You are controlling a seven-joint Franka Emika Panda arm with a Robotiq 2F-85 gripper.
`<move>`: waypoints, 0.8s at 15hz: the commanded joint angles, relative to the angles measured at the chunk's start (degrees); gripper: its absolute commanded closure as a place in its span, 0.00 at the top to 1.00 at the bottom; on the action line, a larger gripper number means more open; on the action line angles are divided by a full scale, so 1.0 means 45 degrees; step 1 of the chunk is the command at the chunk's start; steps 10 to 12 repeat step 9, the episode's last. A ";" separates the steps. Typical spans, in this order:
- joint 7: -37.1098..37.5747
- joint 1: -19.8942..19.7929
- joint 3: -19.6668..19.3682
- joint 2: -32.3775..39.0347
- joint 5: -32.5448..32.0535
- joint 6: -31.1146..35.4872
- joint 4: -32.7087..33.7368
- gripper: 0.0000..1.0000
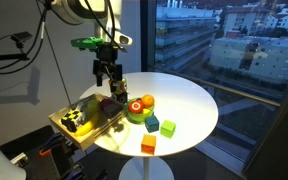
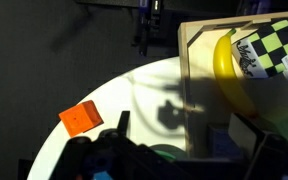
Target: Pick up the orange and put it in the green bowl
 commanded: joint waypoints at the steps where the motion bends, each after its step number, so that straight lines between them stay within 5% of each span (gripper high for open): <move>1: -0.0208 0.0020 -0.0052 -0.1368 -0.0065 0.0699 -0.0994 1.00; 12: -0.0024 0.0017 -0.0012 -0.1751 -0.0001 0.1505 -0.1405 1.00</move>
